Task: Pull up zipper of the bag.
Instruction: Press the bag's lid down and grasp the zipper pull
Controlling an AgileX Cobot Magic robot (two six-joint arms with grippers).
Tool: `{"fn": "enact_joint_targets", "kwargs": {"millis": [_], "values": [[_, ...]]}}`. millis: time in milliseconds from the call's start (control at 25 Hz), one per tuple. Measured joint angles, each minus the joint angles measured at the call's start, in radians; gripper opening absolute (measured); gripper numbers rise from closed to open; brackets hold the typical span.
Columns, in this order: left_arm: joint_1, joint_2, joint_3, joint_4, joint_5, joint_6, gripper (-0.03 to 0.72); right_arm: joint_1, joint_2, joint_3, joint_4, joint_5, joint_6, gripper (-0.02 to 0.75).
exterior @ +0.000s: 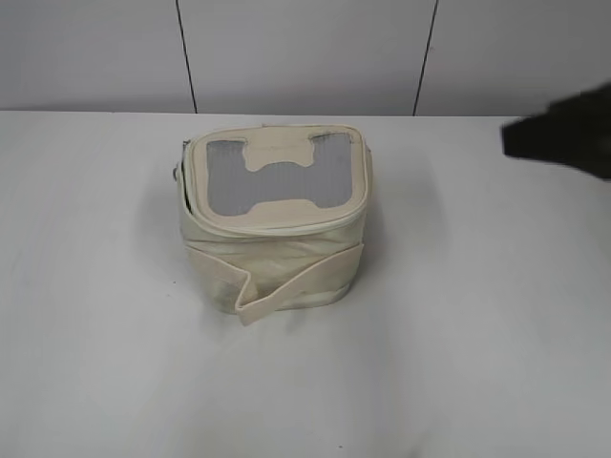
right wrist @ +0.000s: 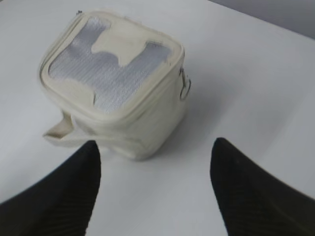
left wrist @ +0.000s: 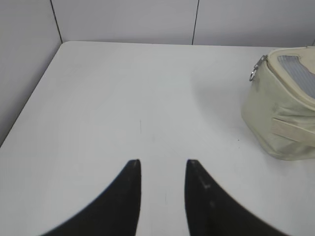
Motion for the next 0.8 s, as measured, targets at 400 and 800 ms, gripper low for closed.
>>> {"fn": "enact_joint_targets", "kwargs": {"millis": [400, 800], "values": [[0.0, 0.0, 0.0, 0.0, 0.0, 0.0, 0.24, 0.195, 0.81, -0.874, -0.005, 0.284, -0.015, 0.515], [0.0, 0.021, 0.0, 0.007, 0.0, 0.0, 0.24, 0.364, 1.139, -1.299, -0.121, 0.397, 0.163, 0.515]]}}
